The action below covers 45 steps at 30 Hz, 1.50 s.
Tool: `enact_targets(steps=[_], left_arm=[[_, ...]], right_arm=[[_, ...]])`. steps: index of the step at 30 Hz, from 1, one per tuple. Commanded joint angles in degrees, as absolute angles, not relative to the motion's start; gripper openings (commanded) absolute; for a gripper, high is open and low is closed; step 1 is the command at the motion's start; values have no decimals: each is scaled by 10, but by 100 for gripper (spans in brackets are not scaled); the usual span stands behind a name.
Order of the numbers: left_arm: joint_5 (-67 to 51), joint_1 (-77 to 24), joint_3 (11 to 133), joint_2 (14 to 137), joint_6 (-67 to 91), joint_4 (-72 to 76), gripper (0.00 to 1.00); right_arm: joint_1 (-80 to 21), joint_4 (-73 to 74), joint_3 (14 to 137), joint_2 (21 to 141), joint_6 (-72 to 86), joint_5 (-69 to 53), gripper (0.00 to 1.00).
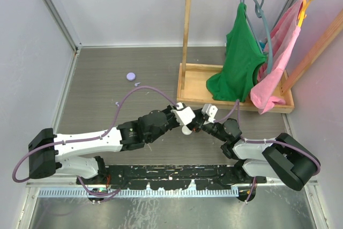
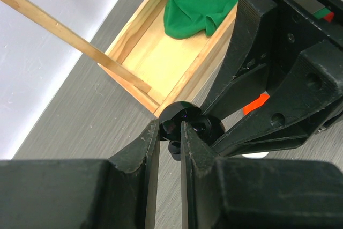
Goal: Insert the wireless bluetooth earbuds into the charging case
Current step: Place the earbud in the charging case.
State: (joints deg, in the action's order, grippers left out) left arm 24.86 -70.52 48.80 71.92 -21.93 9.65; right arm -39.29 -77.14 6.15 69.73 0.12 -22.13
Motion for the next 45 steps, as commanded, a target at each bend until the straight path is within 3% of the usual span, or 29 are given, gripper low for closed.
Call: enact_targets(steps=[1, 31, 45], left_arm=[[261, -713, 489, 721, -224, 130, 3], [316, -749, 498, 748, -241, 102, 3], [328, -756, 509, 736, -193, 60, 12]], right_arm=[[-396, -822, 63, 686, 0, -217, 1], [-396, -829, 57, 687, -2, -192, 1], [-396, -830, 56, 686, -3, -186, 1]])
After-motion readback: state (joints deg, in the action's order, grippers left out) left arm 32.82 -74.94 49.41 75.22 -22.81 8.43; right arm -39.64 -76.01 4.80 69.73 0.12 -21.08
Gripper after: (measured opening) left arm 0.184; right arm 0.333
